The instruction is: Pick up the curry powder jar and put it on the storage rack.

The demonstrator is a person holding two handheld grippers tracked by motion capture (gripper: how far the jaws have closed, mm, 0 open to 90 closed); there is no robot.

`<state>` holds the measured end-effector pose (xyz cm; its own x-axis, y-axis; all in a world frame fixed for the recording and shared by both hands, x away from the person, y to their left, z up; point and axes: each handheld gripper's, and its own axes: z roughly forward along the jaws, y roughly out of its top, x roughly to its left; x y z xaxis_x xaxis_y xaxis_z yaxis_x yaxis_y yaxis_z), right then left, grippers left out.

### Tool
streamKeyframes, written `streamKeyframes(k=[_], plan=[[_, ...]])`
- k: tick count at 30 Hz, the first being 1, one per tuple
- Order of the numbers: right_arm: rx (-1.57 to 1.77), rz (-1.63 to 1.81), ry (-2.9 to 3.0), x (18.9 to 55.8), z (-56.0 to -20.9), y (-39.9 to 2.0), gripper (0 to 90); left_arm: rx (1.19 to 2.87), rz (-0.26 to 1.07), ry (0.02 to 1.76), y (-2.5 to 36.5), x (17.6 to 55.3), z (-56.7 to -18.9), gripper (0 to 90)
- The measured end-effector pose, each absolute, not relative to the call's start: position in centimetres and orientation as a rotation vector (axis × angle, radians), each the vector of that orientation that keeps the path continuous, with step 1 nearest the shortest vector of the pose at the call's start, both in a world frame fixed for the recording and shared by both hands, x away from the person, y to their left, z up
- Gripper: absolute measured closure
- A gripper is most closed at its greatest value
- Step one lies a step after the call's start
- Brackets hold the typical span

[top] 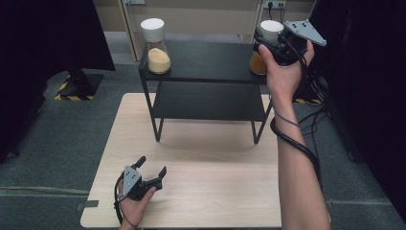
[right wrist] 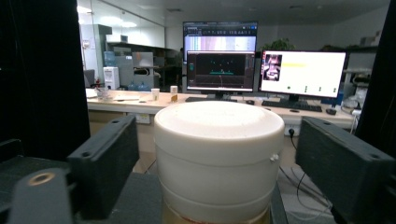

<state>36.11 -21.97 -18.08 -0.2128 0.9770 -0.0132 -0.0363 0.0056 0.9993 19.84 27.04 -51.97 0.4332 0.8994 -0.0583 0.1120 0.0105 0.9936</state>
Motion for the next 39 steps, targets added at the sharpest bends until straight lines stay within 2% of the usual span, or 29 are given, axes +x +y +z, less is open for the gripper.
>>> streamKeyframes(k=[20,39], plan=[[1.067,1.369,1.462,32.5,-17.5,-24.3,8.6,1.447,0.802,0.953,26.9,19.8,-51.9,9.8],[1.013,1.404,1.532,27.8,-20.9,-26.0,8.6,1.45,0.808,0.952,26.7,19.7,-51.9,9.8]])
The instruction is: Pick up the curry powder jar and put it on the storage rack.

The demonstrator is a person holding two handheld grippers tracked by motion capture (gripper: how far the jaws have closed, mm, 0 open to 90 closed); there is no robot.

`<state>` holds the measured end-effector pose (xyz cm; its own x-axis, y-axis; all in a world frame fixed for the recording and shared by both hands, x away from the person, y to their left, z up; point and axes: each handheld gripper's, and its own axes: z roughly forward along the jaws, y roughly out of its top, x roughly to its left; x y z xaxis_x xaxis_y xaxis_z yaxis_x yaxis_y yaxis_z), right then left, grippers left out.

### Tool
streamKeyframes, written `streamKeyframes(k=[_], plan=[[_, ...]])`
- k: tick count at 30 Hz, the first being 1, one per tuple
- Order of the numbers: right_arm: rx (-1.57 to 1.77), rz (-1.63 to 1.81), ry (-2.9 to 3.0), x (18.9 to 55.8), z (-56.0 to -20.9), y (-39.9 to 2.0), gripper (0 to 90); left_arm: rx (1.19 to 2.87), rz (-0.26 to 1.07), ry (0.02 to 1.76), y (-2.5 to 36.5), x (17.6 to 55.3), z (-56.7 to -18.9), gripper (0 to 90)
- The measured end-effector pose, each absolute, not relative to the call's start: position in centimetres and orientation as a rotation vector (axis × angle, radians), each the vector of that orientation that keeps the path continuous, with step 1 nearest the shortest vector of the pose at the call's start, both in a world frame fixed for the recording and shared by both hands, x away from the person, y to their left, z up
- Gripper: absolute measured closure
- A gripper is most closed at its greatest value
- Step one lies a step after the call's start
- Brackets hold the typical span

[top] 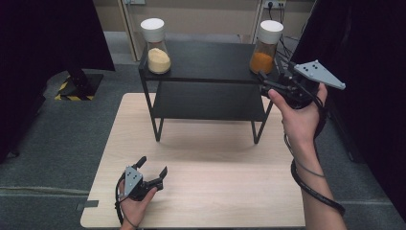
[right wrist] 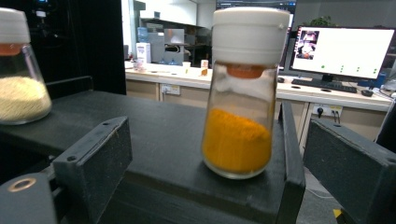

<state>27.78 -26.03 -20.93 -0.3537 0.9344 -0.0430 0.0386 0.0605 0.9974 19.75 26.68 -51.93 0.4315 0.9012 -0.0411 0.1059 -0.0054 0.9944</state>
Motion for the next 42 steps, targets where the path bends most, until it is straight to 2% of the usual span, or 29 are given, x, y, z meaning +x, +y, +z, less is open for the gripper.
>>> streamKeyframes(k=[15,42], plan=[[1.005,1.441,1.548,25.5,-25.5,-26.5,8.8,1.455,0.814,0.951,26.5,19.7,-51.9,10.4],[0.97,1.386,1.659,23.4,-33.7,-27.4,9.6,1.454,0.817,0.95,26.5,19.7,-51.9,10.3]])
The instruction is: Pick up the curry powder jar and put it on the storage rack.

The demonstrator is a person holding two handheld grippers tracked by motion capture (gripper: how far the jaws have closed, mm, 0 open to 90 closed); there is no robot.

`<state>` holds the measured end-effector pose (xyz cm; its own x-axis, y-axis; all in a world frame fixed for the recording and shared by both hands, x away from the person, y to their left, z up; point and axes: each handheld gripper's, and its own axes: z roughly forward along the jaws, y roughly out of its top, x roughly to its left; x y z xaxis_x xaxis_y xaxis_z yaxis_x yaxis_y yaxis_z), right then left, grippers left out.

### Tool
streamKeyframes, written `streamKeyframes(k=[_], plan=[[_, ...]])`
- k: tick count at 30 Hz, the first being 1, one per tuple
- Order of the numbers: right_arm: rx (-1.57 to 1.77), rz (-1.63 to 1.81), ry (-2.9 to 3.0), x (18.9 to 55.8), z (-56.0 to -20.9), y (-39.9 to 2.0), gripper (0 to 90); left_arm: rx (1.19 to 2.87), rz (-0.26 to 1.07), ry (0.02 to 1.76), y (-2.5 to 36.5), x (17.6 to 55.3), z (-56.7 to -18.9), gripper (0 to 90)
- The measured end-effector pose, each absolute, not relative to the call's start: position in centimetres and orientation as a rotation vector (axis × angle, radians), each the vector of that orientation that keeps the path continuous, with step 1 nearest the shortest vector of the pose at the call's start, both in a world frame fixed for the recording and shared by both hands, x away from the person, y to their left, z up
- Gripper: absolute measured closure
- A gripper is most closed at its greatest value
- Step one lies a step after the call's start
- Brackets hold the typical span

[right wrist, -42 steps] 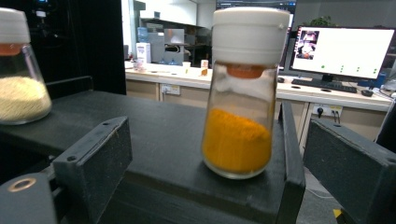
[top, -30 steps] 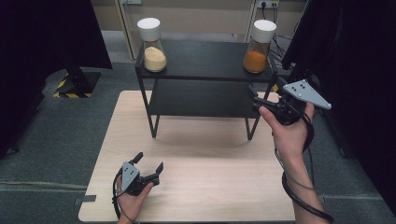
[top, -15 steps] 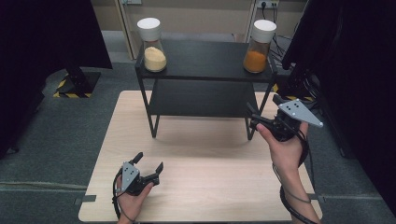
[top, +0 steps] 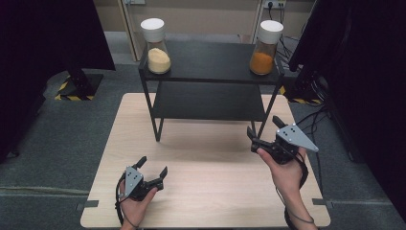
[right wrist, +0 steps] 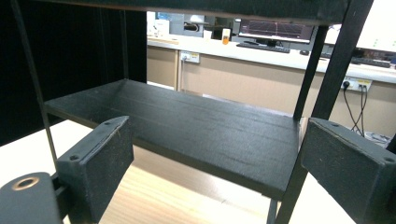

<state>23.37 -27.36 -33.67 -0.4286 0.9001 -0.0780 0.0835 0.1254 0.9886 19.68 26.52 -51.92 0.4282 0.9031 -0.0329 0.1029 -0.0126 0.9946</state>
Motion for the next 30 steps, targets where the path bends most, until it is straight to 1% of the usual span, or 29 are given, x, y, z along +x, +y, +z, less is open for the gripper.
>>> streamKeyframes(k=[19,30], plan=[[1.006,1.377,1.707,22.2,-37.6,-27.6,9.6,1.453,0.819,0.95,26.5,19.7,-51.9,10.3],[1.05,1.395,1.719,21.4,-40.7,-28.5,9.6,1.454,0.819,0.949,26.5,19.7,-51.9,10.3]])
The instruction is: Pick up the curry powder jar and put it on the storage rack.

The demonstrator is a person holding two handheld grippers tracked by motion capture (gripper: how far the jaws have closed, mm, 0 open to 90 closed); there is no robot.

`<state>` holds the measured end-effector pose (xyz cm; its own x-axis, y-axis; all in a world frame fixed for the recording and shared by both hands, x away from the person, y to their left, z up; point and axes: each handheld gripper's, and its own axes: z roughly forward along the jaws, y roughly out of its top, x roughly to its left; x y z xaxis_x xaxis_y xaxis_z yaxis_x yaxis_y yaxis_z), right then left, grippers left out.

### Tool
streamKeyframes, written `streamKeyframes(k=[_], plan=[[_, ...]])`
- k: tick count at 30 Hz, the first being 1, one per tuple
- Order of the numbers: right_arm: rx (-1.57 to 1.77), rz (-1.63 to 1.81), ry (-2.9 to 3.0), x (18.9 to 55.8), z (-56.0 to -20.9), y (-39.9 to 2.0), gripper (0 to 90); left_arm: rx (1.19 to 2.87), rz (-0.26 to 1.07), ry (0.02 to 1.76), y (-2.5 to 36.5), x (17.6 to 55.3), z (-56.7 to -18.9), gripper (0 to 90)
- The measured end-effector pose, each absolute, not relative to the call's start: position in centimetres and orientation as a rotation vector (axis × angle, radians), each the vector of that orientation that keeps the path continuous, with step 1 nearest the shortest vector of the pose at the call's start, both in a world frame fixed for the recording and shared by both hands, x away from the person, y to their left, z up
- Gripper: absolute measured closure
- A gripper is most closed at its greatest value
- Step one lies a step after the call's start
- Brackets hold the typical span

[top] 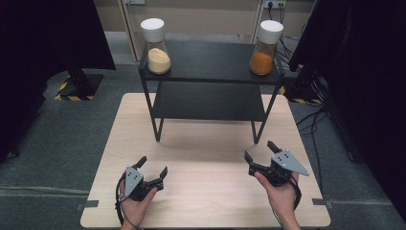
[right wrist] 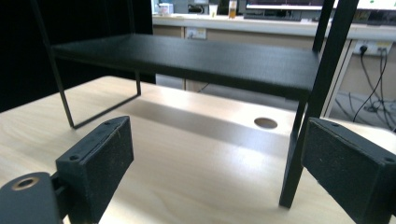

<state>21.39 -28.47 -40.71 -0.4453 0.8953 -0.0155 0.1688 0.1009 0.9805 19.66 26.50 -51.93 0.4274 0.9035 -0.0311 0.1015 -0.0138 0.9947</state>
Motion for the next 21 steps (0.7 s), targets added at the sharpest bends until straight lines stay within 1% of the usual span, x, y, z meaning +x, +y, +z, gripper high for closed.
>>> streamKeyframes(k=[21], plan=[[1.085,1.393,1.778,20.6,-44.9,-29.1,9.6,1.451,0.822,0.95,26.5,19.6,-52.0,10.3]])
